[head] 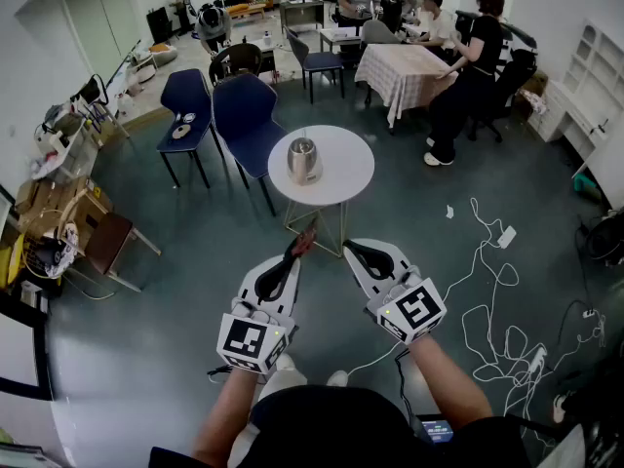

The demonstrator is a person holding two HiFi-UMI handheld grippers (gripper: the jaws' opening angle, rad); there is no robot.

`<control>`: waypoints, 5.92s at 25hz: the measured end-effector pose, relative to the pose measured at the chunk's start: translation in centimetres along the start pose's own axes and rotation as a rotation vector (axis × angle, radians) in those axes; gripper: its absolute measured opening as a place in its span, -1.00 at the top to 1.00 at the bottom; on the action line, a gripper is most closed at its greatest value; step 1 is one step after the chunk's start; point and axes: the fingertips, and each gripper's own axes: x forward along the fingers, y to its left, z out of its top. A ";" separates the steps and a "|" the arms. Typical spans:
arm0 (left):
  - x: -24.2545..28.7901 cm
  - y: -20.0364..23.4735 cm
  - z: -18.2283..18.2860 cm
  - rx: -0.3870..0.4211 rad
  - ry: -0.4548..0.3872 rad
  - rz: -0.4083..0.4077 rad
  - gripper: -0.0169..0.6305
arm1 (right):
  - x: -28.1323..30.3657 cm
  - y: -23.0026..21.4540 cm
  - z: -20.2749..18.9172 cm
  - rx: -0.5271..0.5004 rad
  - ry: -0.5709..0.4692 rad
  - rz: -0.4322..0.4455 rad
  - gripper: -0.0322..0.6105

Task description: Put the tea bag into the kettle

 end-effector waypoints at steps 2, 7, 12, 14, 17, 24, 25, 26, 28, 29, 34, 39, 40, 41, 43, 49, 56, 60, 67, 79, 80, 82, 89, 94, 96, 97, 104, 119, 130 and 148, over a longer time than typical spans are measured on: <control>0.2 0.1 0.2 -0.002 0.002 0.004 0.90 | 0.1 -0.2 0.1 0.003 -0.002 0.001 0.85; 0.4 0.0 0.1 -0.010 0.006 0.012 0.90 | 0.0 -0.4 -0.1 0.005 -0.006 0.002 0.85; 0.4 0.3 0.5 -0.013 0.008 0.021 0.90 | 0.0 -0.4 0.3 0.005 -0.016 -0.001 0.85; 0.3 0.0 0.4 -0.011 0.006 0.020 0.90 | -0.3 -0.3 0.3 0.007 -0.015 0.004 0.85; 0.3 -0.6 0.5 -0.007 0.000 0.019 0.90 | -0.8 -0.4 0.5 0.004 -0.021 0.006 0.85; 0.2 -1.9 0.1 -0.006 -0.004 0.022 0.90 | -2.1 -0.7 0.3 0.012 -0.036 0.011 0.85; 0.3 -1.8 0.1 -0.006 -0.002 0.023 0.90 | -2.1 -0.8 0.3 0.016 -0.037 0.012 0.85; 0.3 -1.6 0.1 -0.007 0.000 0.025 0.90 | -2.0 -0.8 0.3 0.019 -0.039 0.013 0.85; 0.5 -1.1 0.2 -0.006 0.001 0.030 0.90 | -1.4 -1.0 0.2 0.022 -0.039 0.015 0.85; 0.7 -0.8 0.3 -0.004 0.002 0.031 0.90 | -1.1 -1.2 0.2 0.023 -0.039 0.015 0.85; 2.3 0.8 -0.3 -0.002 0.008 0.029 0.90 | 0.7 -2.5 -0.6 0.020 -0.024 0.025 0.85; 4.0 3.5 -0.9 -0.018 0.021 0.030 0.90 | 3.4 -3.9 -1.2 0.019 -0.019 0.022 0.85; 4.4 4.1 -1.1 -0.016 0.021 0.026 0.90 | 4.0 -4.2 -1.3 0.019 -0.019 0.020 0.85; 4.9 4.6 -1.2 -0.014 0.020 0.023 0.90 | 4.6 -4.7 -1.4 0.021 -0.020 0.017 0.85; 6.1 5.6 -1.3 -0.013 0.020 0.017 0.90 | 5.7 -5.7 -1.6 0.027 -0.023 0.010 0.85; 9.7 9.6 -1.5 -0.019 0.020 0.002 0.90 | 9.9 -8.8 -2.2 0.032 -0.018 -0.003 0.85; 13.2 15.1 -1.3 -0.032 0.027 -0.005 0.90 | 15.5 -11.9 -2.5 0.043 -0.009 -0.014 0.85; 14.6 18.1 -1.0 -0.030 0.026 -0.011 0.90 | 18.7 -13.2 -2.3 0.040 -0.007 -0.021 0.85; 16.6 24.5 -1.0 -0.039 0.015 -0.020 0.90 | 25.0 -14.5 -2.4 0.021 0.006 -0.025 0.85; 18.4 33.3 -2.4 -0.055 0.022 -0.040 0.90 | 33.5 -15.6 -3.3 -0.002 0.022 -0.054 0.85; 18.6 33.8 -2.6 -0.057 0.027 -0.039 0.90 | 33.9 -15.8 -3.5 -0.002 0.024 -0.055 0.85; 19.1 34.8 -2.9 -0.071 0.029 -0.038 0.90 | 34.9 -16.3 -3.9 -0.001 0.027 -0.055 0.85; 22.1 36.9 -3.2 -0.109 0.019 -0.046 0.90 | 37.2 -19.1 -4.6 -0.006 0.030 -0.054 0.85; 25.8 37.7 -3.4 -0.108 0.013 -0.028 0.90 | 38.5 -22.8 -5.3 -0.007 0.027 -0.037 0.85; 27.4 38.0 -3.6 -0.106 0.013 -0.022 0.90 | 39.1 -24.5 -5.8 -0.005 0.027 -0.030 0.85; 28.3 38.2 -3.7 -0.105 0.014 -0.019 0.90 | 39.4 -25.4 -5.9 -0.005 0.026 -0.027 0.85; 34.1 39.9 -4.0 -0.102 0.020 0.006 0.90 | 41.8 -31.2 -6.4 -0.004 0.013 -0.005 0.84; 48.0 40.7 -5.6 -0.116 0.061 0.057 0.91 | 44.2 -45.3 -9.2 0.041 0.019 0.031 0.85; 55.4 40.6 -8.2 -0.121 0.110 0.124 0.90 | 44.7 -52.6 -12.5 0.084 0.033 0.090 0.85; 61.5 43.9 -13.6 -0.084 0.254 0.071 0.90 | 46.9 -59.1 -14.3 0.096 0.060 0.017 0.85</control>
